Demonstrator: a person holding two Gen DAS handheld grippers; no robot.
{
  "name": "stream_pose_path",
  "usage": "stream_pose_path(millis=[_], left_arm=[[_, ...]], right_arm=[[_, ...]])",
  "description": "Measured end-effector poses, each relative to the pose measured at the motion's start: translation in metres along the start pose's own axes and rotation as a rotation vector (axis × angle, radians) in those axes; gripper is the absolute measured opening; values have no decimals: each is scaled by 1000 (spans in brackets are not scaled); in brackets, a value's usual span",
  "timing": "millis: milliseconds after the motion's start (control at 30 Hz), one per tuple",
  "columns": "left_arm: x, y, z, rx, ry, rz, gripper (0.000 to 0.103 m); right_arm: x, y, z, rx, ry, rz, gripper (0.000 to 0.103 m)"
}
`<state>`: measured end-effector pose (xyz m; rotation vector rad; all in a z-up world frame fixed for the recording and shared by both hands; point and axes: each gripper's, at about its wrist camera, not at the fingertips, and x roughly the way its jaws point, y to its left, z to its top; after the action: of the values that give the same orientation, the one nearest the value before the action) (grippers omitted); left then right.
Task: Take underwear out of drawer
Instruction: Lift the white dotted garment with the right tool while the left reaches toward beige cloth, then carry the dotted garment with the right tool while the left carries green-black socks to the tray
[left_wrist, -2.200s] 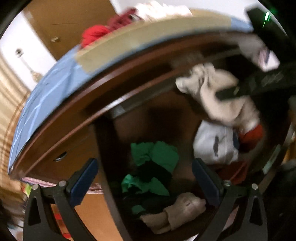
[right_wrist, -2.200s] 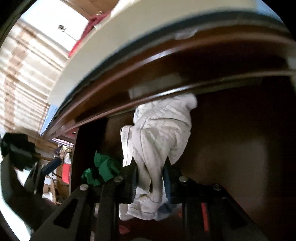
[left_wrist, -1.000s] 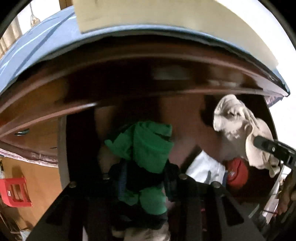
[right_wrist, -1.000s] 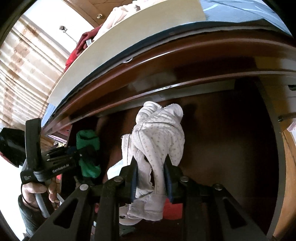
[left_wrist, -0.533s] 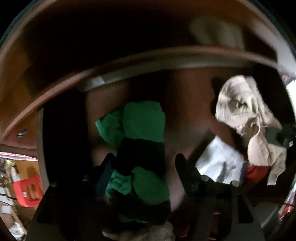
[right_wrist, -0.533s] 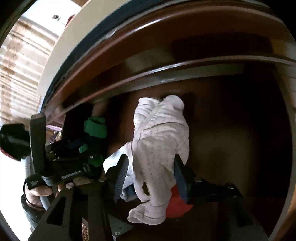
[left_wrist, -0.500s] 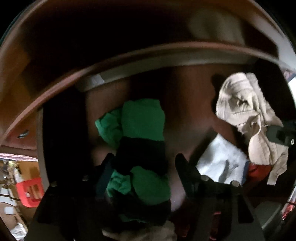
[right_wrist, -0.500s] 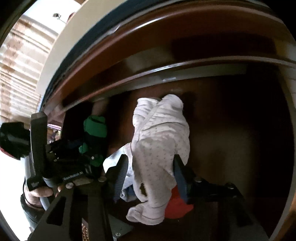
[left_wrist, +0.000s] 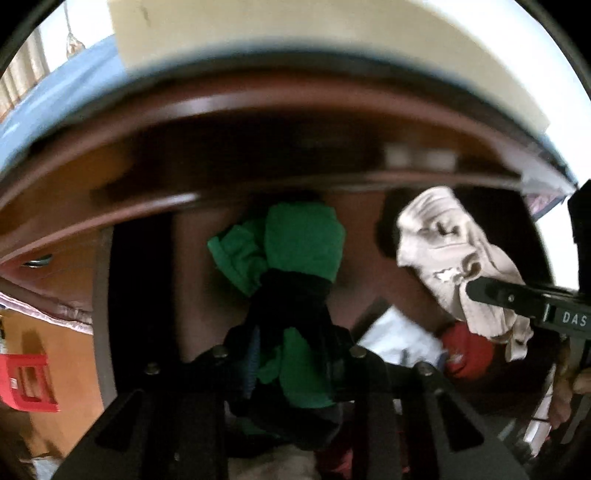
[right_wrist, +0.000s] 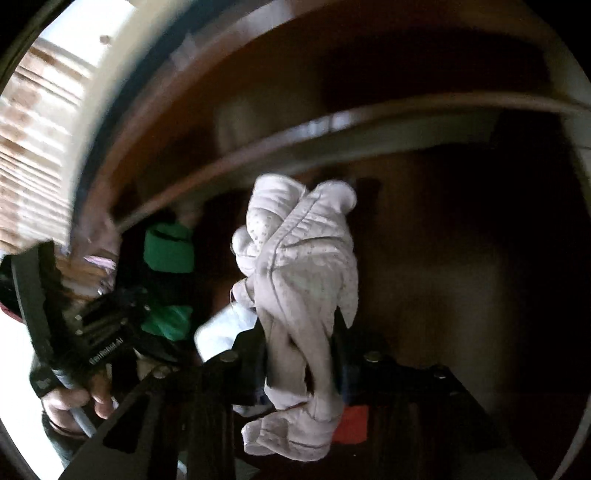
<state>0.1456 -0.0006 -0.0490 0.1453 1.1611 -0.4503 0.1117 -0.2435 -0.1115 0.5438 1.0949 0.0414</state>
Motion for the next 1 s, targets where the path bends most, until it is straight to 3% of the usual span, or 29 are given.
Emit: stream_pose_path(millis=[100, 267, 400, 433, 533, 733, 1000], left_arm=[[-18, -1, -5, -41, -42, -49, 24], [-41, 5, -20, -84, -101, -109, 24], [-56, 13, -34, -93, -133, -119, 24], [-45, 23, -37, -91, -139, -122, 24], [-40, 8, -39, -87, -156, -123, 24], [-61, -4, -48, -50, -206, -133, 24], [-110, -6, -48, -35, -323, -131, 24]], right_arm=[[-21, -1, -2, 3, -78, 41, 30], [-46, -4, -12, 8, -136, 139, 30], [-58, -3, -26, -8, -158, 222, 29], [-62, 0, -29, -15, -165, 244, 29], [-75, 6, -36, -44, -198, 274, 29], [-107, 21, -49, -115, -250, 325, 29], [-133, 40, -49, -120, -301, 388, 29]])
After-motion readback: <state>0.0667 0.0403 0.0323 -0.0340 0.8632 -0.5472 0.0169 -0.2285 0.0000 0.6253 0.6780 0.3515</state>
